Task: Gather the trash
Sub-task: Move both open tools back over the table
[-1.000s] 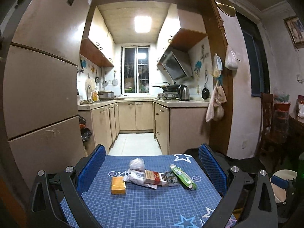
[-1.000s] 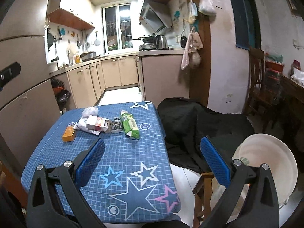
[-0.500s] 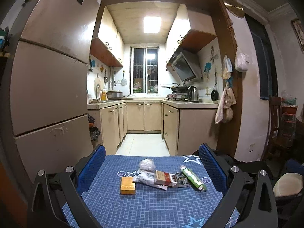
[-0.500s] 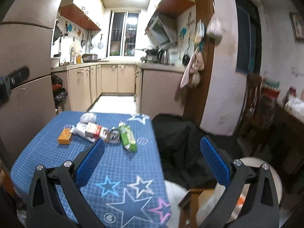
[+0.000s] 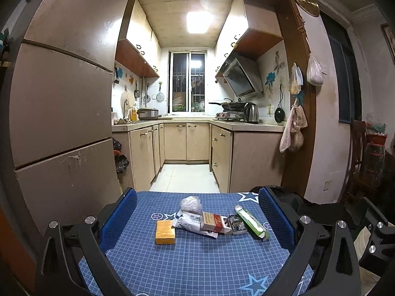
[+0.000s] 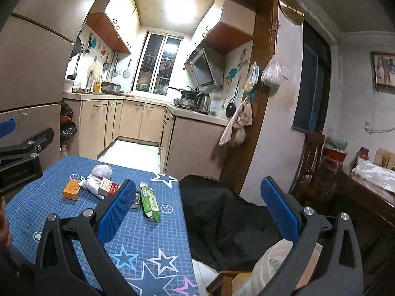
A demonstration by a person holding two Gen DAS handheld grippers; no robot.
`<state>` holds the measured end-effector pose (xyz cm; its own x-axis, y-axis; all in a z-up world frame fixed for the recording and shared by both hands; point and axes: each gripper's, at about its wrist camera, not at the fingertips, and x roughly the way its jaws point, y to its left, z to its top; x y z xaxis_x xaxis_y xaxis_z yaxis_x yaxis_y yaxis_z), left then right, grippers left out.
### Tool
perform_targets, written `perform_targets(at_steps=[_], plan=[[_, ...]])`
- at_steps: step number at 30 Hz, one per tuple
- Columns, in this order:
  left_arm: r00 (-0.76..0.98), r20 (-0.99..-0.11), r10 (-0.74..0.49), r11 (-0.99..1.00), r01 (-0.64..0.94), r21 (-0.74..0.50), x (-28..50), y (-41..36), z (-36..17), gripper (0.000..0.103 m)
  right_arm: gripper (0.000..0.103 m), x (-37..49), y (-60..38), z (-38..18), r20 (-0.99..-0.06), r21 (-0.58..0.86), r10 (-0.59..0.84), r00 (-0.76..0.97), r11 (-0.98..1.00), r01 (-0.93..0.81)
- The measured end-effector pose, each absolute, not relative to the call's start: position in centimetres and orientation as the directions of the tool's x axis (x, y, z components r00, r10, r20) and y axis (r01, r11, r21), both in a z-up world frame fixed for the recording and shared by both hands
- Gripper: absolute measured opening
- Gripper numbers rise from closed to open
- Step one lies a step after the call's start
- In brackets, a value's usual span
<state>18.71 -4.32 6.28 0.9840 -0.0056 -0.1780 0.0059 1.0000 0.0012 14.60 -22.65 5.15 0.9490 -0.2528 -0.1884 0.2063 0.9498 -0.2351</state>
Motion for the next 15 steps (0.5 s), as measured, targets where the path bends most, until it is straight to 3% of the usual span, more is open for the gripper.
perform_targets(at_steps=[15], plan=[[0.982, -0.189, -0.012, 1.000, 0.013, 0.001, 18.98, -4.38, 5.92, 0.098, 0.098, 14.48, -21.61, 5.19, -0.161, -0.281, -0.264, 0.951, 0.936, 0.212]])
